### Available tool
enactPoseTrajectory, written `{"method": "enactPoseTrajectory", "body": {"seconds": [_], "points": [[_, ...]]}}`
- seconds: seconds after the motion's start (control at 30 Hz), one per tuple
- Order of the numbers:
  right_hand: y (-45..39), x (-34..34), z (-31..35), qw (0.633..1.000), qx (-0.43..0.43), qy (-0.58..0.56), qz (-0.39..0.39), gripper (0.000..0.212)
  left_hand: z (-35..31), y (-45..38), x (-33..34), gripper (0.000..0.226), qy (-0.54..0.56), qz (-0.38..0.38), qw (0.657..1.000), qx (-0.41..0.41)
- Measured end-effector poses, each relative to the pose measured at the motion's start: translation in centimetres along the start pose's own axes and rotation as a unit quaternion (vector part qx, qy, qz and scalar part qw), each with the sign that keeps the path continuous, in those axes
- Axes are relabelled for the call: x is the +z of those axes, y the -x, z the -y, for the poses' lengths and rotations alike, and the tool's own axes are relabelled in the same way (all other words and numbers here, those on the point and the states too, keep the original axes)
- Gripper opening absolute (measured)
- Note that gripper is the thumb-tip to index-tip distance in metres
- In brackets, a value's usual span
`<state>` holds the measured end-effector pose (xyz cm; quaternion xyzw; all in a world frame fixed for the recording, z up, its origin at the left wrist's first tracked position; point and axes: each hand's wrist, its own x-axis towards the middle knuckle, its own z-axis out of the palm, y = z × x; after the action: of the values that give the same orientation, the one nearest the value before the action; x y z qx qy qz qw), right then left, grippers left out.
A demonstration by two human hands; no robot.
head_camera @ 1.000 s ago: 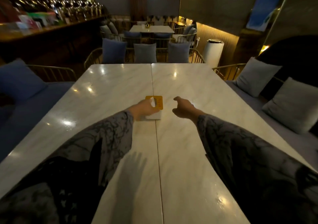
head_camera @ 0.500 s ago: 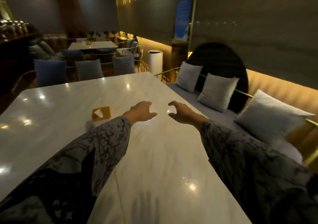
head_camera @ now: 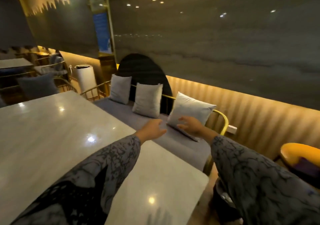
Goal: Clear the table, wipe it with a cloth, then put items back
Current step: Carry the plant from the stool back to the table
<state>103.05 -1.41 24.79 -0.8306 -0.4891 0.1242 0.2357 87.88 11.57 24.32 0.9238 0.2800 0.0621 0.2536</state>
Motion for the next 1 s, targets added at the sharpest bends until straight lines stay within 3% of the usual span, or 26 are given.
{"method": "enactPoseTrajectory", "body": {"seconds": [0.1, 0.2, 0.4, 0.67, 1.0], "points": [[1.8, -4.9, -9.4, 0.996, 0.076, -0.025, -0.04, 0.038, -6.5, -5.0, 4.7, 0.048, 0.041, 0.029, 0.998, 0.033], [5.6, -9.6, -17.6, 0.982, 0.156, -0.058, -0.085, 0.029, -13.0, -8.7, 9.3, 0.007, 0.094, 0.043, 0.992, 0.068], [15.6, -15.9, -30.3, 0.933, 0.288, -0.09, -0.197, 0.03, -26.5, -12.6, 18.3, 0.03, 0.092, 0.13, 0.974, 0.164], [27.8, -19.4, -39.0, 0.862, 0.418, -0.149, -0.246, 0.029, -40.7, -11.6, 28.4, 0.042, 0.134, 0.281, 0.92, 0.238], [28.3, -21.2, -48.8, 0.801, 0.477, -0.197, -0.302, 0.029, -49.4, -19.0, 38.2, 0.041, 0.083, 0.339, 0.884, 0.312]]}}
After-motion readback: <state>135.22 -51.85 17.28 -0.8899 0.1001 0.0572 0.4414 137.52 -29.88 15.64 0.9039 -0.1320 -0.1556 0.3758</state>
